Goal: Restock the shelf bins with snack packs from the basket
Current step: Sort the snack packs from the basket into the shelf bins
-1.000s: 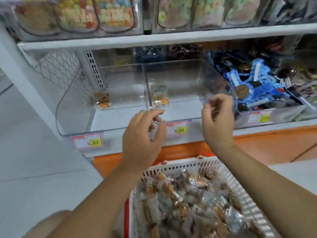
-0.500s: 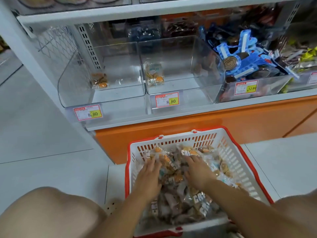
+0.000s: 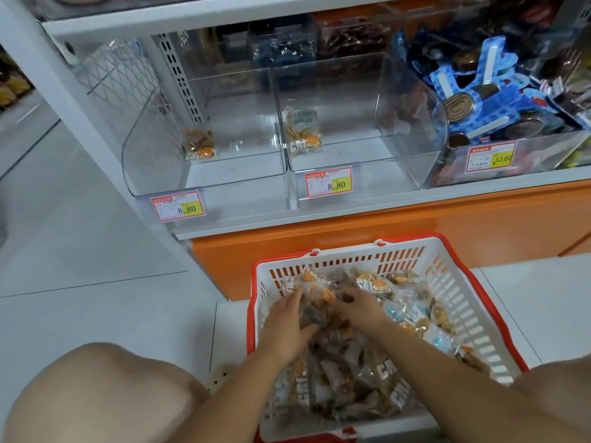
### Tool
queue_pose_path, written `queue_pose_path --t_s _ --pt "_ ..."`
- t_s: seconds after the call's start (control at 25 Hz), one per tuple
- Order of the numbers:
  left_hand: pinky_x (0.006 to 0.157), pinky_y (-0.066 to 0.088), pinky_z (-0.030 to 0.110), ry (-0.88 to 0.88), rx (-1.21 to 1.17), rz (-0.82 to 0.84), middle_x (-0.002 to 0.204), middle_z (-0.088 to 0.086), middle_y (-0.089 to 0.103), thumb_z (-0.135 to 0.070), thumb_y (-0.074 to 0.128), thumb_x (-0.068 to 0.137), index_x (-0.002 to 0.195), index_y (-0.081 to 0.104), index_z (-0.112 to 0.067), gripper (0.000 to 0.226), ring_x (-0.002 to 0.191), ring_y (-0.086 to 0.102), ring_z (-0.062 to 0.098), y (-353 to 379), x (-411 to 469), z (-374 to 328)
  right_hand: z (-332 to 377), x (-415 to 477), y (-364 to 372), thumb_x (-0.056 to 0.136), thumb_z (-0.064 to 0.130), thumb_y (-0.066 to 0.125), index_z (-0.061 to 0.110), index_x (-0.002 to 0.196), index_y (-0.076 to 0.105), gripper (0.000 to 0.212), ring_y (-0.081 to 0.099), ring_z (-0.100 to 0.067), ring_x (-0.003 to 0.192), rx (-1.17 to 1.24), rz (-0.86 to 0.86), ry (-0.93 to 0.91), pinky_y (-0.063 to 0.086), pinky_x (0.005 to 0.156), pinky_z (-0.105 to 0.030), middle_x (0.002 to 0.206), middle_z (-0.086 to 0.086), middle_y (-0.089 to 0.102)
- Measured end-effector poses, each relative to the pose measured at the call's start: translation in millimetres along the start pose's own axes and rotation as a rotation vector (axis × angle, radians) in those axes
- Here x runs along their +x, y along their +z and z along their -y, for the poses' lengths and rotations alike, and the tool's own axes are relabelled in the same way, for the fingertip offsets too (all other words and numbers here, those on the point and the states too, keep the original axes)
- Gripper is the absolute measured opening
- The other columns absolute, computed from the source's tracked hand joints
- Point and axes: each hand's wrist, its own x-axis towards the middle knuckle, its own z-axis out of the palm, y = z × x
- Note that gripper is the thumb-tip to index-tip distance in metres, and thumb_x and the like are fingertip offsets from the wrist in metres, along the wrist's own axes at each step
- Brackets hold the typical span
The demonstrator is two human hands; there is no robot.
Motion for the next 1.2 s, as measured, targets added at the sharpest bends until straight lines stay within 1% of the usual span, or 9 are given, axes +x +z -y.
queue_pose_path --t_s 0.12,0.24,0.4,0.52,0.72,0.8,0.88,1.04,1.2 --pt "0.106 0.040 0.029 -0.018 -0.301 -0.009 0.142 -0.015 0.045 -0.037 0.068 0.089 0.149 0.030 -0.035 0.071 0.131 0.044 0.010 -9 1 -10 9 -3 -25 0.092 0.039 0.061 0.026 0.100 0.072 0.019 0.068 -0.023 0.094 0.292 -0.029 -0.018 0.058 0.082 -0.042 0.095 0.002 0.072" --pt "0.102 0.048 0.036 -0.100 -0.573 0.032 0.136 -0.012 0.053 -0.031 0.065 0.092 0.138 0.048 -0.032 0.049 0.120 0.055 0.010 -15 2 -22 16 -13 -41 0.084 0.044 0.070 0.017 0.091 0.074 0.028 0.072 -0.030 0.091 0.512 0.020 -0.027 0.057 0.082 -0.052 0.095 -0.008 0.075" --pt "0.084 0.058 0.040 -0.180 -1.002 0.099 0.113 0.013 0.069 -0.010 0.065 0.091 0.123 0.060 -0.013 0.033 0.093 0.072 0.025 -15 2 -34 23 -25 -55 0.085 0.032 0.070 0.004 0.100 0.072 0.032 0.071 -0.033 0.088 0.729 0.037 -0.075 0.058 0.080 -0.044 0.094 -0.014 0.075" --pt "0.071 0.059 0.031 -0.198 -1.096 0.081 0.106 0.015 0.071 -0.004 0.062 0.091 0.112 0.064 -0.009 0.021 0.086 0.073 0.023 -17 -3 -43 20 -29 -57 0.093 0.018 0.061 0.000 0.099 0.068 0.021 0.071 -0.023 0.074 0.816 0.039 -0.064 0.057 0.061 -0.031 0.081 -0.010 0.074" --pt "0.086 0.058 0.042 -0.225 -1.338 0.094 0.109 0.014 0.072 -0.014 0.068 0.087 0.115 0.063 -0.010 0.029 0.099 0.071 0.026 -22 -7 -54 15 -27 -53 0.093 0.009 0.061 0.007 0.085 0.058 0.009 0.069 -0.033 0.077 0.916 0.005 0.023 0.059 0.064 -0.043 0.087 -0.020 0.069" --pt "0.083 0.059 0.040 -0.231 -1.413 0.070 0.106 0.016 0.073 -0.015 0.067 0.088 0.116 0.062 -0.007 0.030 0.099 0.071 0.029 -26 -7 -56 12 -25 -49 0.088 0.002 0.063 0.011 0.082 0.051 0.017 0.066 -0.035 0.075 0.920 -0.001 0.024 0.057 0.061 -0.041 0.088 -0.025 0.062" --pt "0.077 0.061 0.037 -0.256 -1.473 0.028 0.104 0.017 0.073 -0.015 0.064 0.091 0.115 0.062 -0.006 0.026 0.098 0.071 0.029 -29 -4 -55 12 -28 -45 0.085 -0.006 0.061 0.013 0.097 0.052 0.024 0.061 -0.033 0.072 0.960 0.002 0.007 0.053 0.060 -0.039 0.094 -0.027 0.060" --pt "0.089 0.057 0.045 -0.250 -1.354 0.052 0.106 0.010 0.074 -0.012 0.066 0.089 0.118 0.063 -0.008 0.030 0.101 0.071 0.024 -23 -7 -54 19 -38 -43 0.087 -0.016 0.052 0.020 0.120 0.056 0.049 0.069 -0.029 0.079 1.009 0.120 -0.034 0.059 0.070 -0.037 0.103 -0.023 0.067" --pt "0.089 0.057 0.048 -0.236 -1.226 -0.003 0.102 0.002 0.075 -0.009 0.067 0.089 0.117 0.065 -0.014 0.029 0.097 0.072 0.018 -23 -7 -52 22 -37 -46 0.088 0.022 0.068 0.021 0.116 0.068 0.028 0.069 -0.032 0.099 0.706 0.081 -0.065 0.054 0.091 -0.054 0.104 -0.008 0.074"
